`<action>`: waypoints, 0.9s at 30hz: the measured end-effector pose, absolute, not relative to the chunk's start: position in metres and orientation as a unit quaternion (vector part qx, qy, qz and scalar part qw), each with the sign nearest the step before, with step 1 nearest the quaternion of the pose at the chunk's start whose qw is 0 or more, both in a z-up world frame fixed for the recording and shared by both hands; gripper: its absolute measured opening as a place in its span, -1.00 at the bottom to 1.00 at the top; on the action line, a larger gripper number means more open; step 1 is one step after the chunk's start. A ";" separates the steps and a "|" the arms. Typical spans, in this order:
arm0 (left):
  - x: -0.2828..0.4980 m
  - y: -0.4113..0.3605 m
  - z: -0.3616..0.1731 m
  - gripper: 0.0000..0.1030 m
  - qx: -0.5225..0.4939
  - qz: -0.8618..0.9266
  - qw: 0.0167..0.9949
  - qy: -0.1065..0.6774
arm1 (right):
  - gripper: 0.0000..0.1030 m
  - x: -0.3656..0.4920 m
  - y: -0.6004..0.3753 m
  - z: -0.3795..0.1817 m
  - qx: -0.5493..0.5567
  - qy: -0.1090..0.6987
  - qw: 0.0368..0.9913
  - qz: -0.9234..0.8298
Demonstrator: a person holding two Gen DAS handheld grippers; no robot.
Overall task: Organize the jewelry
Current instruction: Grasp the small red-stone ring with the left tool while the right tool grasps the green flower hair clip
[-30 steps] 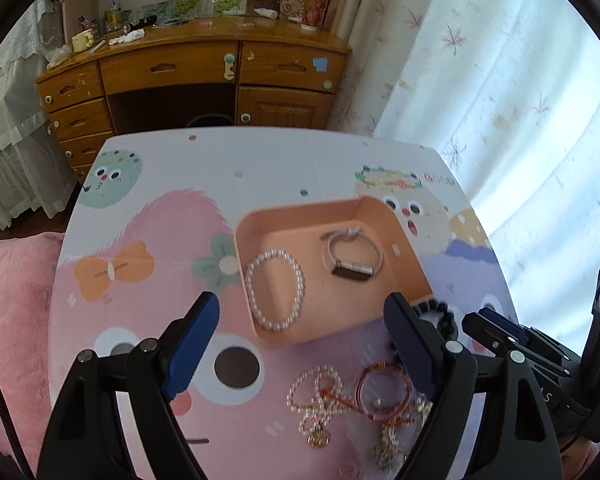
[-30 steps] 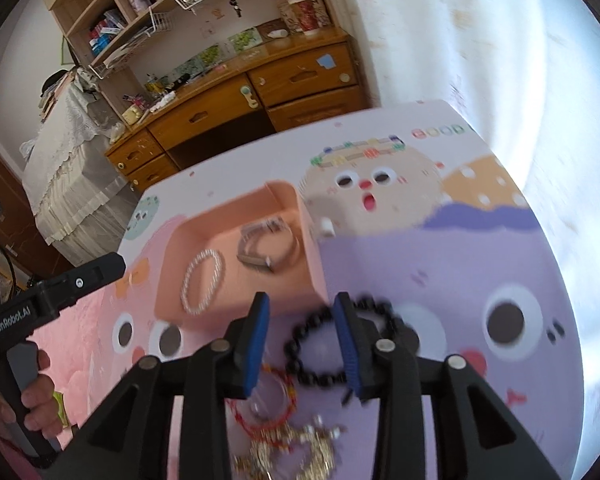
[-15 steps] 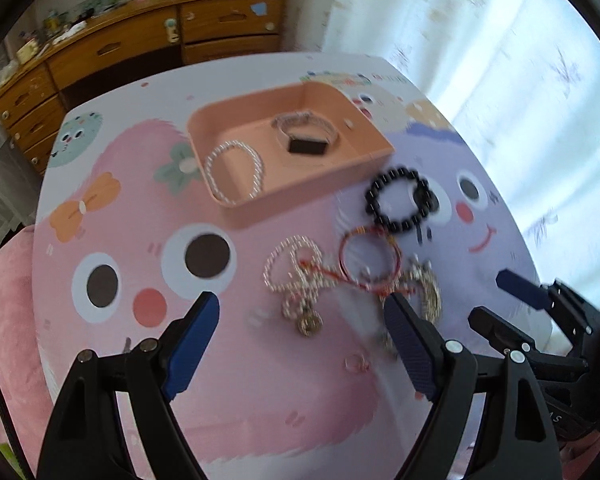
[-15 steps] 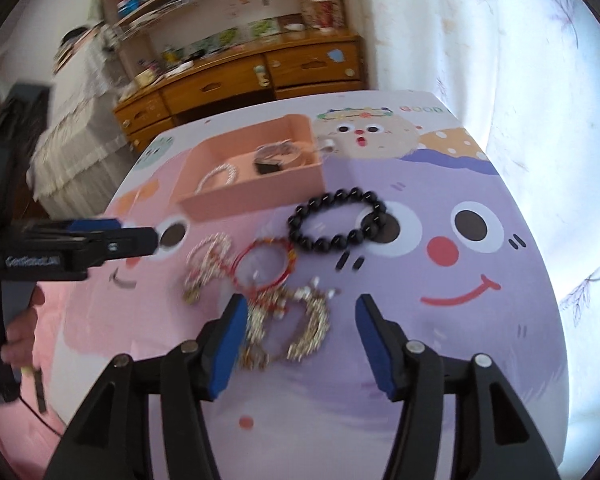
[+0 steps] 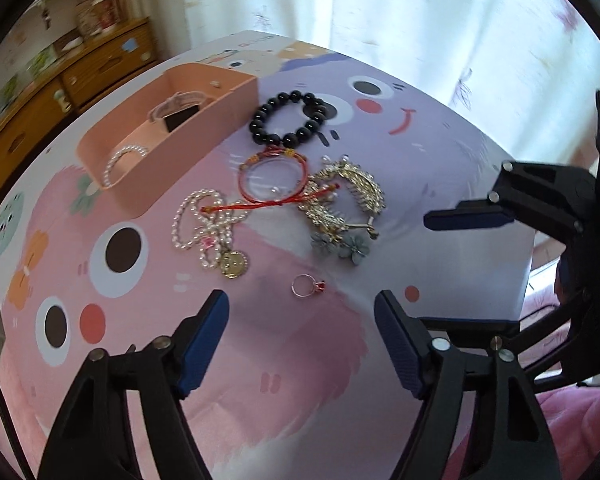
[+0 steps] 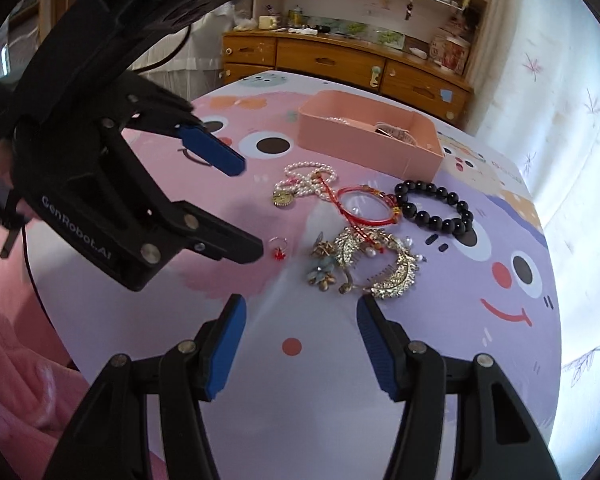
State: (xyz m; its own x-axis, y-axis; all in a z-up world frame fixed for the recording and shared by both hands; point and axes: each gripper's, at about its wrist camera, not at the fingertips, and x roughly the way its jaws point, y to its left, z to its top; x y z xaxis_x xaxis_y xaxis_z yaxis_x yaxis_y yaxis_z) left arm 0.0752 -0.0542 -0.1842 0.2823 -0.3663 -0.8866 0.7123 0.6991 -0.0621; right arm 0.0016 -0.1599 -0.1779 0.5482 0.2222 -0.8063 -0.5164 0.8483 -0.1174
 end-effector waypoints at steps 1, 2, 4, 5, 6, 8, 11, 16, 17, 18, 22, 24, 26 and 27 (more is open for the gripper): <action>0.075 -0.056 -0.187 0.25 0.183 -0.351 0.778 0.488 | 0.12 0.001 -0.159 -0.180 -0.177 0.423 0.863 0.213; 0.075 -0.058 -0.189 0.19 0.187 -0.356 0.776 0.486 | 0.12 0.002 -0.158 -0.182 -0.181 0.420 0.863 0.212; 0.076 -0.060 -0.193 0.01 0.187 -0.362 0.773 0.486 | 0.07 0.004 -0.157 -0.185 -0.184 0.418 0.865 0.211; 0.078 -0.062 -0.195 -0.03 0.188 -0.365 0.772 0.486 | 0.00 0.005 -0.156 -0.187 -0.187 0.416 0.865 0.210; 0.079 -0.063 -0.197 -0.11 0.189 -0.366 0.771 0.485 | -0.04 0.006 -0.156 -0.189 -0.191 0.415 0.864 0.211; 0.082 -0.065 -0.201 -0.20 0.193 -0.365 0.770 0.485 | -0.22 0.008 -0.153 -0.192 -0.199 0.415 0.862 0.214; 0.084 -0.067 -0.205 -0.32 0.193 -0.365 0.769 0.488 | -0.28 0.013 -0.152 -0.197 -0.207 0.413 0.861 0.215; 0.086 -0.070 -0.211 -0.54 0.210 -0.356 0.772 0.482 | -0.40 0.023 -0.150 -0.199 -0.202 0.409 0.863 0.216; 0.086 -0.071 -0.212 -0.54 0.211 -0.357 0.773 0.480 | -0.43 0.026 -0.149 -0.199 -0.200 0.409 0.864 0.215; 0.086 -0.071 -0.211 -0.57 0.211 -0.360 0.773 0.478 | -0.44 0.028 -0.149 -0.200 -0.200 0.409 0.864 0.216; 0.085 -0.072 -0.212 -0.62 0.209 -0.364 0.772 0.477 | -0.54 0.034 -0.148 -0.202 -0.201 0.410 0.862 0.218; 0.084 -0.072 -0.212 -0.62 0.209 -0.367 0.772 0.475 | -0.64 0.037 -0.150 -0.204 -0.197 0.415 0.860 0.220; 0.084 -0.071 -0.212 -0.63 0.208 -0.367 0.773 0.474 | -0.64 0.039 -0.151 -0.203 -0.191 0.417 0.860 0.224; 0.084 -0.071 -0.212 -0.63 0.207 -0.367 0.774 0.473 | -0.64 0.039 -0.152 -0.203 -0.190 0.419 0.859 0.224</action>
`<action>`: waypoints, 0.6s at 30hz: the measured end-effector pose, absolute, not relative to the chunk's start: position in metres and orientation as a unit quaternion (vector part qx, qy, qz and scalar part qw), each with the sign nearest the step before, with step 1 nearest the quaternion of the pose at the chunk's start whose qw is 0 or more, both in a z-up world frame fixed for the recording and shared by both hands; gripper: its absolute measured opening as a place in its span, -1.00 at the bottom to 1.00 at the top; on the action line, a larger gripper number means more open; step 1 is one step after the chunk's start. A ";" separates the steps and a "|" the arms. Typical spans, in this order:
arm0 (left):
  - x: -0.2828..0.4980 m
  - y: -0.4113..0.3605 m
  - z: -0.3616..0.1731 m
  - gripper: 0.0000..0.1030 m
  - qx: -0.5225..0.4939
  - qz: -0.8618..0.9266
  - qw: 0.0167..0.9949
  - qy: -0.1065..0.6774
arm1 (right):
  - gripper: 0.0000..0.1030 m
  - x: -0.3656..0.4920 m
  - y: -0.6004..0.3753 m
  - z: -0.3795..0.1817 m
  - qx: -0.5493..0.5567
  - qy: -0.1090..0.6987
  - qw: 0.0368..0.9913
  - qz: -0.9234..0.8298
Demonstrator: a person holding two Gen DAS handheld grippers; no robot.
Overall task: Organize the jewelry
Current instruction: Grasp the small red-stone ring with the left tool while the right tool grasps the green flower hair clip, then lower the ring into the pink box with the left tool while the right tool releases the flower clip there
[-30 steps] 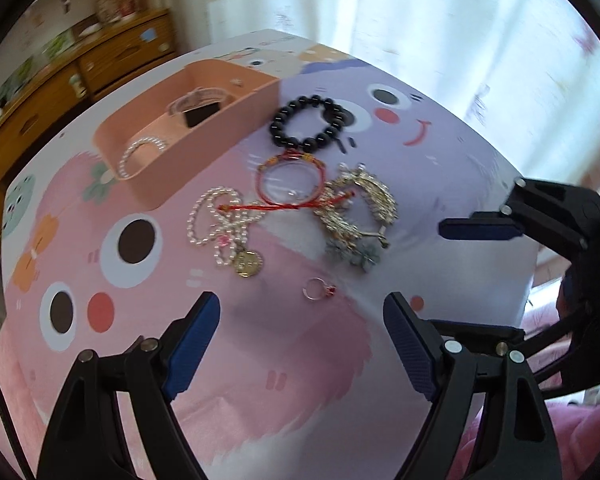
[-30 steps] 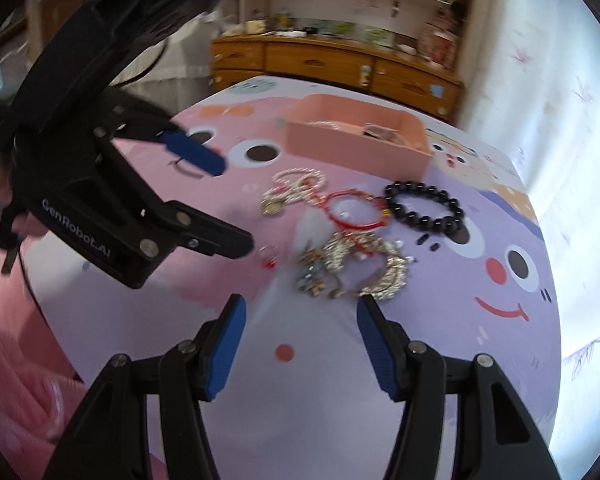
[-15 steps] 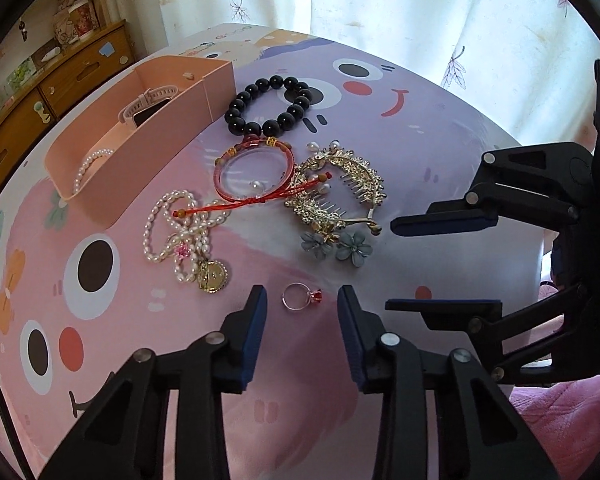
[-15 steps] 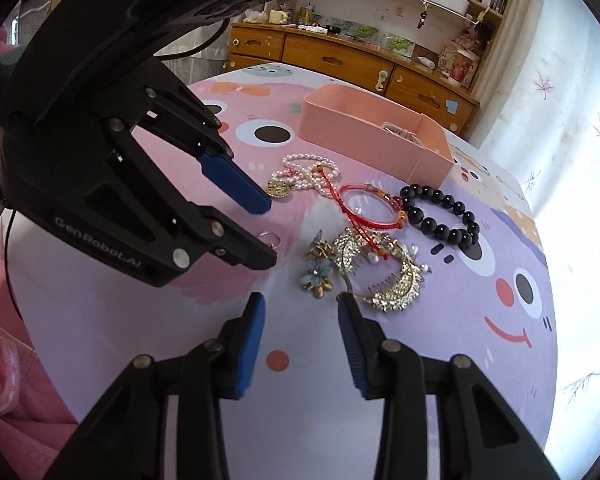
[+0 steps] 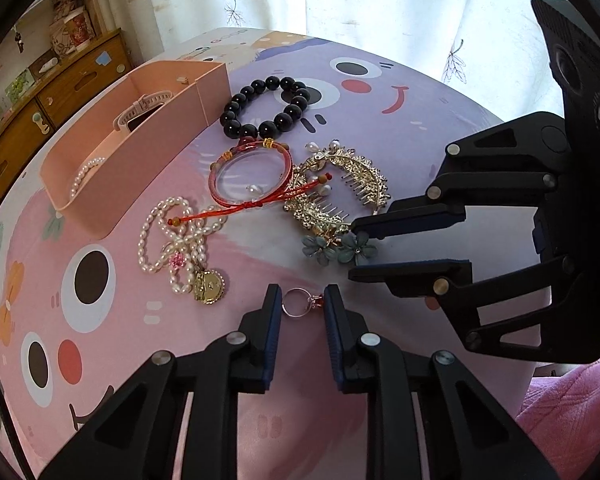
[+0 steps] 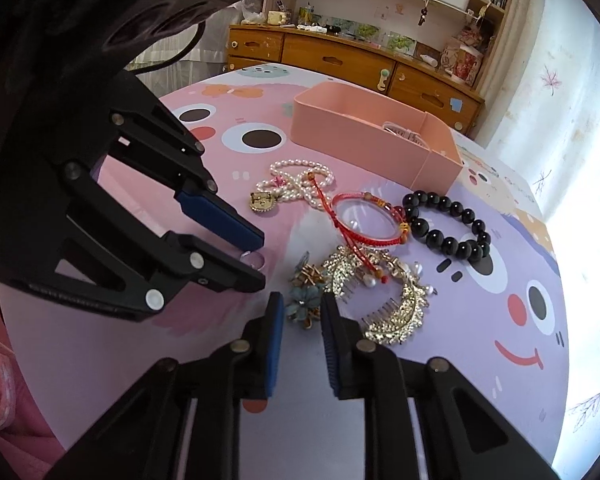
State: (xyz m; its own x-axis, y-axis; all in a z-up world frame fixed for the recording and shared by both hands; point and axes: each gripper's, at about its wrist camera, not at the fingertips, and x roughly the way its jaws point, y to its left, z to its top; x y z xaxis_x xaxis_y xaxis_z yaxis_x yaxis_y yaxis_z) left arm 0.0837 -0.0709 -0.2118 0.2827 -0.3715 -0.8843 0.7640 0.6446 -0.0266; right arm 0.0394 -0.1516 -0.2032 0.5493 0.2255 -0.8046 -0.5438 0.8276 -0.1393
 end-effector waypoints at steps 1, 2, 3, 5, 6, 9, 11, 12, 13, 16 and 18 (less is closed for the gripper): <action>0.083 -0.071 -0.212 -0.63 0.207 -0.366 0.774 0.473 | -0.64 0.039 -0.152 -0.203 -0.191 0.419 0.859 0.223; 0.083 -0.071 -0.212 -0.63 0.206 -0.366 0.775 0.472 | -0.64 0.039 -0.152 -0.203 -0.191 0.420 0.859 0.224; 0.083 -0.071 -0.212 -0.63 0.205 -0.365 0.776 0.472 | -0.64 0.039 -0.153 -0.203 -0.189 0.421 0.858 0.225; 0.083 -0.071 -0.212 -0.64 0.202 -0.364 0.776 0.473 | -0.65 0.040 -0.154 -0.202 -0.183 0.423 0.858 0.226; 0.084 -0.071 -0.212 -0.64 0.199 -0.363 0.776 0.475 | -0.65 0.040 -0.155 -0.201 -0.177 0.425 0.858 0.227; 0.086 -0.070 -0.210 -0.64 0.192 -0.361 0.778 0.477 | -0.65 0.041 -0.158 -0.196 -0.164 0.426 0.860 0.229; 0.086 -0.069 -0.206 -0.64 0.187 -0.361 0.781 0.475 | -0.64 0.042 -0.160 -0.192 -0.160 0.424 0.862 0.228; 0.086 -0.068 -0.204 -0.64 0.185 -0.360 0.781 0.475 | -0.64 0.042 -0.161 -0.189 -0.158 0.423 0.863 0.227; 0.086 -0.067 -0.202 -0.64 0.184 -0.359 0.782 0.475 | -0.64 0.044 -0.162 -0.185 -0.154 0.421 0.865 0.225; 0.088 -0.065 -0.192 -0.64 0.178 -0.351 0.787 0.476 | -0.64 0.051 -0.167 -0.172 -0.137 0.412 0.873 0.223; 0.091 -0.065 -0.184 -0.64 0.171 -0.344 0.791 0.476 | -0.64 0.057 -0.169 -0.163 -0.125 0.405 0.878 0.222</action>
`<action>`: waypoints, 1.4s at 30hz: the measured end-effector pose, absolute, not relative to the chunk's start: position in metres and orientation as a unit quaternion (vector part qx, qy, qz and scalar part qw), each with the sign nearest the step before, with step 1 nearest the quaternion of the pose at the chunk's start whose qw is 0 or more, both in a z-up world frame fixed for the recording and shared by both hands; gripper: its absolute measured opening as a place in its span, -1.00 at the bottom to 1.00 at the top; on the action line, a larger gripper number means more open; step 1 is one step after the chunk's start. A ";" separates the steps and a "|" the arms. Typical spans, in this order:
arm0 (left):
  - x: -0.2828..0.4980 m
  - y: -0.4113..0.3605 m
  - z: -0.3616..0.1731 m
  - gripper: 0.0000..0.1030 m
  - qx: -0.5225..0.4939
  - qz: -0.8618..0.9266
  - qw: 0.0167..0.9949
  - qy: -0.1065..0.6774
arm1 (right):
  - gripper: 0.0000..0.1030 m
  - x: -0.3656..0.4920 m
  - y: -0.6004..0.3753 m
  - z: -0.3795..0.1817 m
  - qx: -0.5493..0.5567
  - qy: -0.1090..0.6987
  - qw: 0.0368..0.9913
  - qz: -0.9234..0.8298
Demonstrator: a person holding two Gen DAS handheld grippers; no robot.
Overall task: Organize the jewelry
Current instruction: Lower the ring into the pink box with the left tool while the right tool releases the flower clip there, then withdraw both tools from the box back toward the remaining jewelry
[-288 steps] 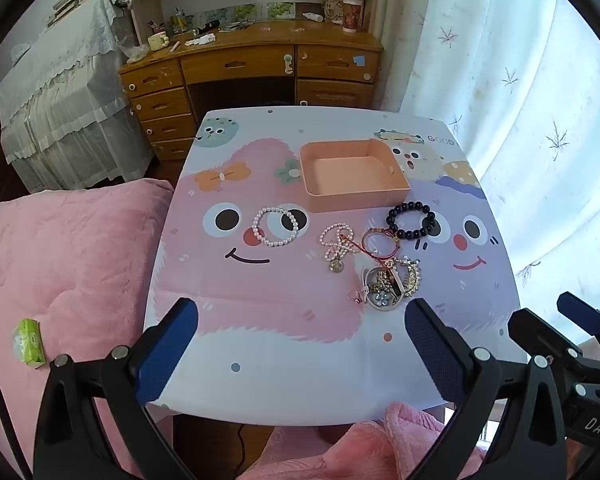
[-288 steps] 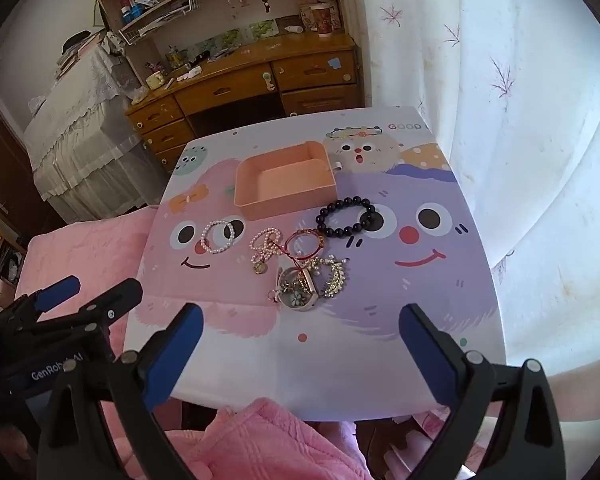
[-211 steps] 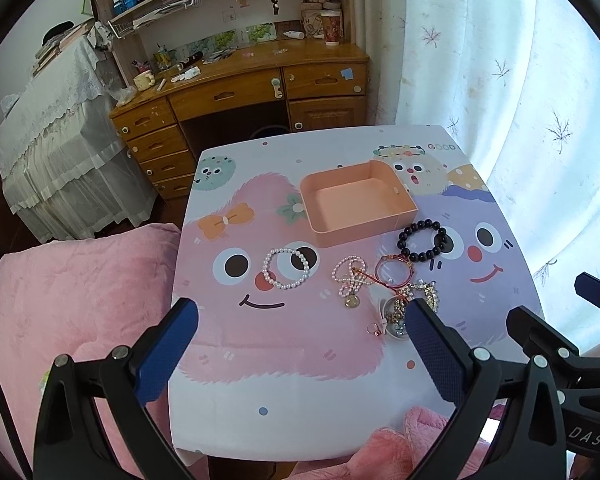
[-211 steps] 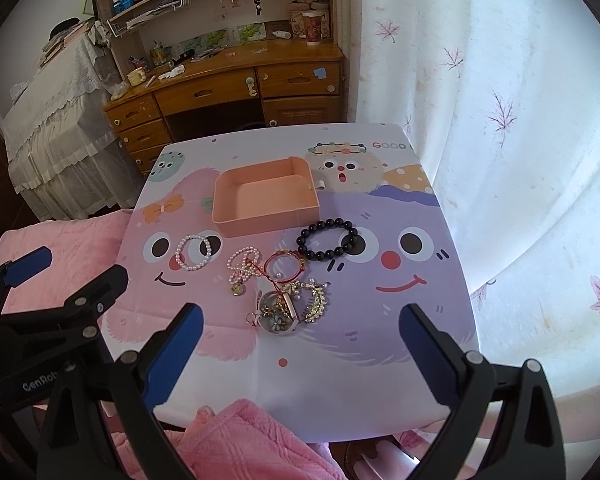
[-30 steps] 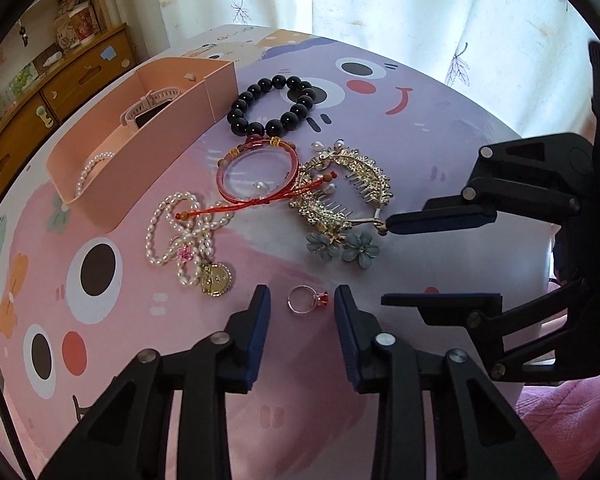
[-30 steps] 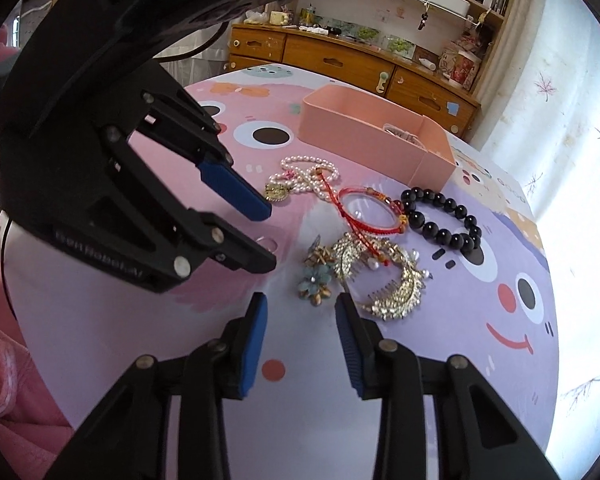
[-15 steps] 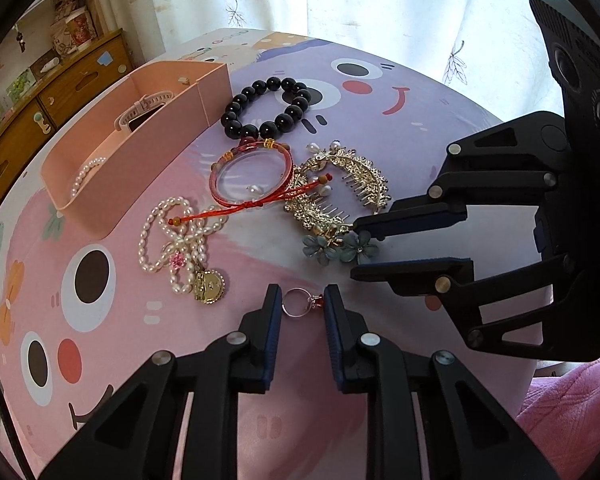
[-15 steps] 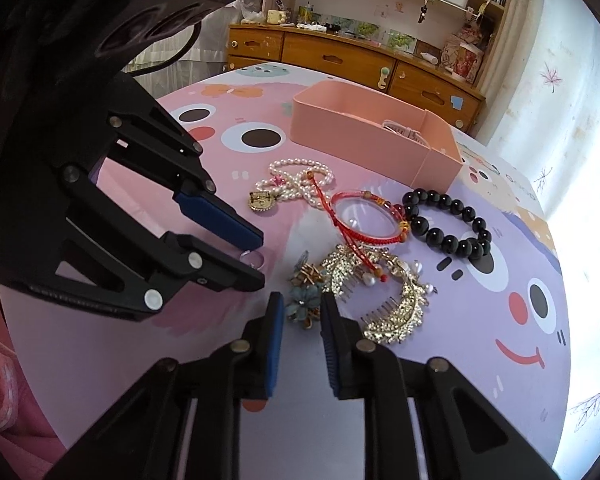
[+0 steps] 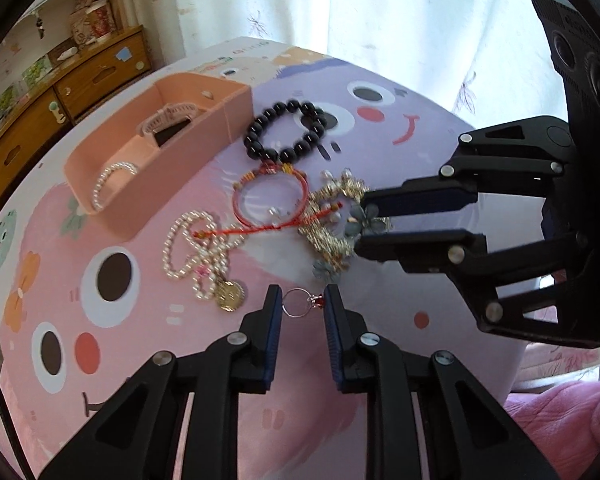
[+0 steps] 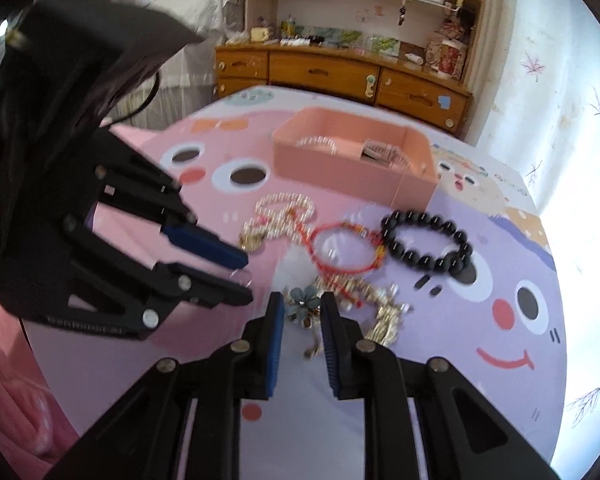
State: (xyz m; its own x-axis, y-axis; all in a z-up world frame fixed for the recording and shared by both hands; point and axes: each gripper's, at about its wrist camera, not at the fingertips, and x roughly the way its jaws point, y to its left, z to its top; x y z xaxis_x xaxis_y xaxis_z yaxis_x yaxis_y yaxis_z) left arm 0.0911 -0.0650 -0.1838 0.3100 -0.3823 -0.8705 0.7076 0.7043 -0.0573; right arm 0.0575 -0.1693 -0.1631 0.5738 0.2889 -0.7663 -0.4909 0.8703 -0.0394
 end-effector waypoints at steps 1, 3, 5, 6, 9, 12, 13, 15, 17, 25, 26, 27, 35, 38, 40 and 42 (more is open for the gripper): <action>0.094 -0.064 -0.179 -0.64 0.167 -0.340 0.794 0.476 | -0.64 0.062 -0.170 -0.158 -0.119 0.401 0.881 0.222; 0.100 -0.062 -0.170 -0.64 0.158 -0.324 0.802 0.476 | -0.64 0.069 -0.173 -0.150 -0.113 0.394 0.885 0.219; 0.109 -0.060 -0.162 -0.64 0.147 -0.307 0.809 0.479 | -0.64 0.076 -0.174 -0.141 -0.106 0.387 0.890 0.216; 0.114 -0.058 -0.157 -0.64 0.139 -0.295 0.815 0.480 | -0.64 0.079 -0.176 -0.138 -0.103 0.384 0.892 0.217; 0.130 -0.050 -0.144 -0.64 0.106 -0.269 0.831 0.475 | -0.64 0.091 -0.180 -0.127 -0.096 0.376 0.897 0.214; 0.145 -0.043 -0.133 -0.63 0.082 -0.245 0.848 0.463 | -0.64 0.102 -0.183 -0.116 -0.095 0.368 0.900 0.213; 0.149 -0.041 -0.131 -0.63 0.077 -0.238 0.853 0.458 | -0.64 0.106 -0.183 -0.113 -0.094 0.364 0.902 0.214; 0.160 -0.038 -0.127 -0.63 0.065 -0.217 0.864 0.449 | -0.64 0.115 -0.185 -0.107 -0.097 0.356 0.905 0.212; 0.172 -0.035 -0.123 -0.63 0.046 -0.199 0.873 0.442 | -0.64 0.125 -0.185 -0.103 -0.097 0.349 0.908 0.209; 0.209 -0.024 -0.120 -0.63 -0.015 -0.142 0.894 0.424 | -0.64 0.175 -0.191 -0.104 -0.062 0.335 0.919 0.197; 0.213 -0.024 -0.120 -0.63 -0.020 -0.137 0.895 0.423 | -0.64 0.179 -0.192 -0.104 -0.057 0.334 0.920 0.195; 0.217 -0.023 -0.121 -0.63 -0.026 -0.131 0.896 0.423 | -0.64 0.184 -0.193 -0.105 -0.052 0.335 0.921 0.193; 0.230 -0.020 -0.124 -0.63 -0.050 -0.110 0.898 0.423 | -0.64 0.213 -0.202 -0.111 -0.028 0.347 0.918 0.192; 0.230 -0.019 -0.127 -0.58 -0.054 -0.108 0.897 0.426 | -0.63 0.216 -0.204 -0.115 -0.028 0.351 0.915 0.195; 0.229 -0.019 -0.128 0.19 -0.059 -0.106 0.894 0.432 | -0.56 0.218 -0.204 -0.118 -0.029 0.359 0.913 0.189; 0.225 -0.016 -0.126 0.48 -0.065 -0.100 0.897 0.425 | -0.47 0.216 -0.204 -0.118 -0.026 0.362 0.914 0.181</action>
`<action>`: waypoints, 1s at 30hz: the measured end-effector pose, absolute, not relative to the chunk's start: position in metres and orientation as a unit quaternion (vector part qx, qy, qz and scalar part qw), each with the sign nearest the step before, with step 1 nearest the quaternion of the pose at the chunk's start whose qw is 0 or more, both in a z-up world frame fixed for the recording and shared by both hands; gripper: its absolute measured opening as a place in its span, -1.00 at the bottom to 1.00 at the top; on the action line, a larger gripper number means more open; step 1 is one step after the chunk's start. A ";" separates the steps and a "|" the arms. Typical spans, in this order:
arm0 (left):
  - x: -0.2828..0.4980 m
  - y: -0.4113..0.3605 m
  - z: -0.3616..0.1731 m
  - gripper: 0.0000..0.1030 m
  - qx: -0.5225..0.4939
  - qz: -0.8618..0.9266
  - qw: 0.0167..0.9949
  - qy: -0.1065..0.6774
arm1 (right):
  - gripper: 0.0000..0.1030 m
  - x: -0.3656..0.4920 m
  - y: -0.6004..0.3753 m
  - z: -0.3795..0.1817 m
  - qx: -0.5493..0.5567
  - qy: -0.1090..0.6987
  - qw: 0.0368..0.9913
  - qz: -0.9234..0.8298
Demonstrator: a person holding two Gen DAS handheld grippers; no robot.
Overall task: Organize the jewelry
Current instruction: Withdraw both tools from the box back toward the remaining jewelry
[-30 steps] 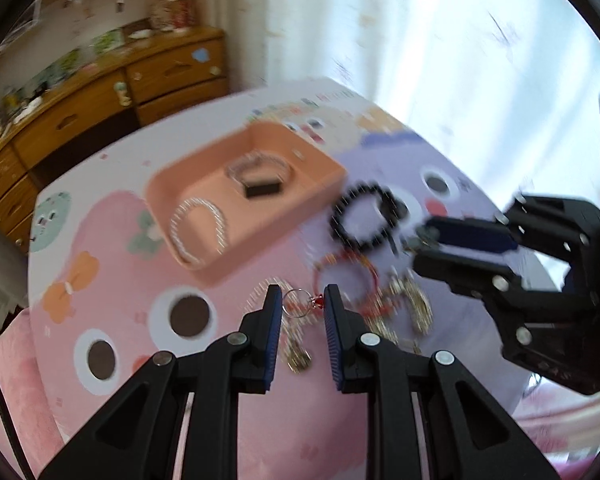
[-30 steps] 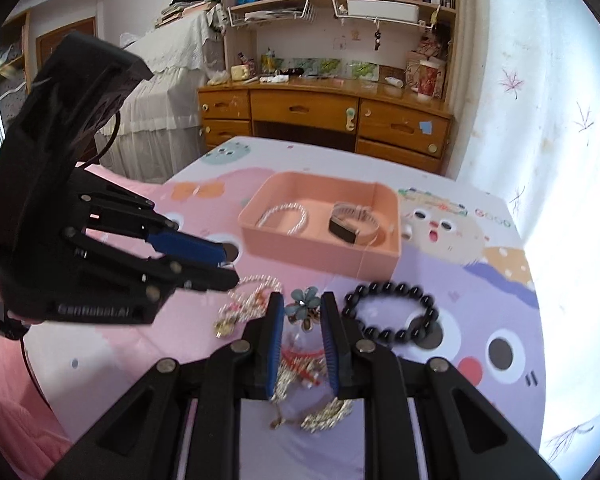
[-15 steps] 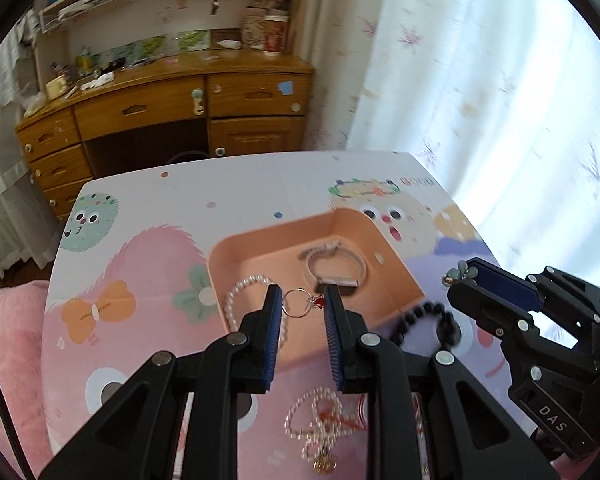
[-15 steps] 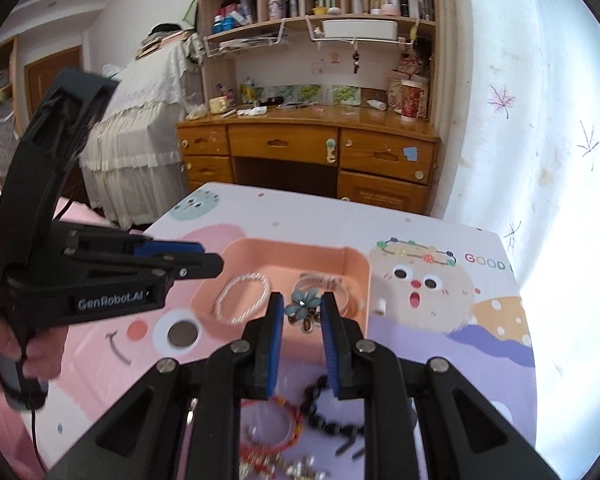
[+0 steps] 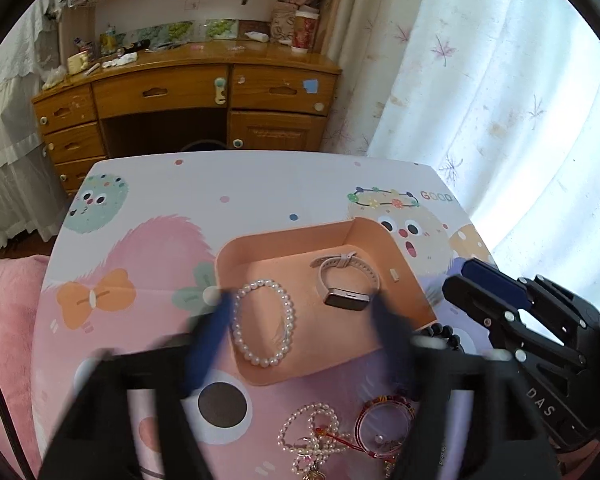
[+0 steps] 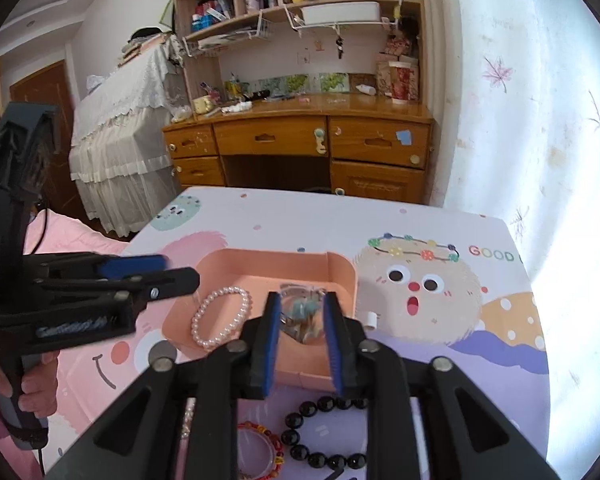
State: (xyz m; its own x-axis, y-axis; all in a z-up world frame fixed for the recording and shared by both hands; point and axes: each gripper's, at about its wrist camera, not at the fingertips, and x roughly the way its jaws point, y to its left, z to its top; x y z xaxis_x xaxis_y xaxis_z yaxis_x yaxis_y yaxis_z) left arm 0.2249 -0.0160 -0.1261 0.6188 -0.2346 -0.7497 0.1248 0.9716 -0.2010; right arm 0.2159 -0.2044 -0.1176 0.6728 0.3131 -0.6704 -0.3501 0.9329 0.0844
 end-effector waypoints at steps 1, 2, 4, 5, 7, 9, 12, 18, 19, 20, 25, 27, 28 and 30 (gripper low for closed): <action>0.222 -0.015 -0.125 0.50 -0.068 -0.102 0.899 0.421 | -0.47 0.214 -0.205 -0.117 -0.023 0.362 0.915 0.180; 0.220 -0.013 -0.123 0.50 -0.070 -0.104 0.899 0.420 | -0.47 0.212 -0.206 -0.117 -0.022 0.362 0.915 0.177; 0.217 -0.011 -0.123 0.50 -0.070 -0.103 0.896 0.425 | -0.47 0.207 -0.208 -0.116 -0.020 0.365 0.915 0.171; 0.215 -0.010 -0.123 0.50 -0.069 -0.104 0.895 0.427 | -0.47 0.204 -0.210 -0.116 -0.019 0.367 0.915 0.166; 0.208 -0.007 -0.123 0.50 -0.067 -0.106 0.895 0.428 | -0.46 0.196 -0.213 -0.115 -0.011 0.373 0.914 0.159; 0.200 -0.004 -0.123 0.51 -0.066 -0.108 0.893 0.432 | -0.46 0.187 -0.216 -0.115 -0.002 0.378 0.913 0.150; 0.186 0.001 -0.126 0.51 -0.069 -0.114 0.888 0.441 | -0.46 0.171 -0.221 -0.117 0.017 0.393 0.909 0.137; 0.155 0.005 -0.139 0.52 -0.069 -0.140 0.871 0.466 | -0.44 0.132 -0.229 -0.131 0.051 0.434 0.893 0.107; 0.150 0.004 -0.141 0.52 -0.066 -0.145 0.868 0.470 | -0.44 0.125 -0.230 -0.133 0.058 0.442 0.889 0.103; 0.146 0.003 -0.142 0.52 -0.063 -0.149 0.866 0.473 | -0.43 0.120 -0.231 -0.135 0.062 0.447 0.887 0.100; 0.125 -0.006 -0.155 0.52 -0.052 -0.172 0.853 0.490 | -0.40 0.093 -0.237 -0.154 0.111 0.491 0.860 0.085; 0.118 -0.010 -0.162 0.52 -0.049 -0.182 0.847 0.496 | -0.35 0.086 -0.239 -0.163 0.124 0.513 0.846 0.077; 0.114 -0.013 -0.166 0.52 -0.046 -0.190 0.845 0.497 | -0.34 0.082 -0.240 -0.168 0.133 0.525 0.838 0.072; 0.106 -0.020 -0.173 0.52 -0.033 -0.206 0.844 0.495 | -0.34 0.078 -0.243 -0.175 0.155 0.538 0.826 0.065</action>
